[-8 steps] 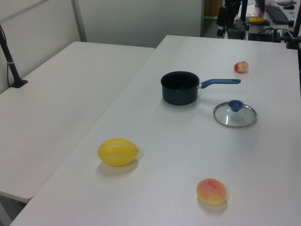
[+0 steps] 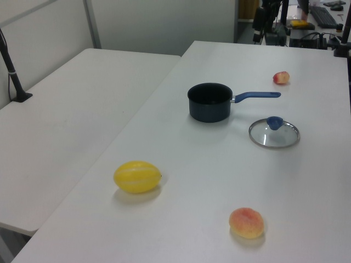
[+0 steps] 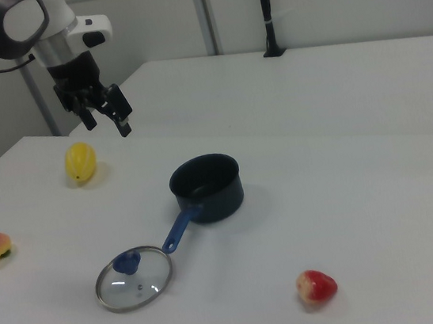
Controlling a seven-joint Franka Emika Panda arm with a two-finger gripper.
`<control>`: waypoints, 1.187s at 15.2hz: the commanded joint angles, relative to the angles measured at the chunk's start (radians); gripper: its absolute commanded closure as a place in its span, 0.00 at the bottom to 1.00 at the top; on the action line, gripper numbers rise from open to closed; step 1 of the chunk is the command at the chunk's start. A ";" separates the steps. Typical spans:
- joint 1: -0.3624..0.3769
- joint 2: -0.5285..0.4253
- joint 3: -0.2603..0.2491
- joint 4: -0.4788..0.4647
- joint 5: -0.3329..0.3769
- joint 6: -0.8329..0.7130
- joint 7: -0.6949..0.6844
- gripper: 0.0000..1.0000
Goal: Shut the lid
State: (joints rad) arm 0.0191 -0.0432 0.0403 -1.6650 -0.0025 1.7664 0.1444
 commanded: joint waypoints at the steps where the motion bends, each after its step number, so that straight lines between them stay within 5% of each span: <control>1: 0.013 -0.010 -0.002 -0.006 0.016 -0.015 0.000 0.00; 6: 0.012 -0.015 0.001 -0.006 0.016 -0.112 -0.014 0.00; 10: 0.007 -0.023 0.053 -0.039 0.018 -0.267 -0.124 0.00; 18: -0.001 -0.023 0.056 -0.234 0.021 -0.185 -0.364 0.00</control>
State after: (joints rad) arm 0.0171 -0.0400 0.1050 -1.8170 -0.0019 1.5222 -0.1699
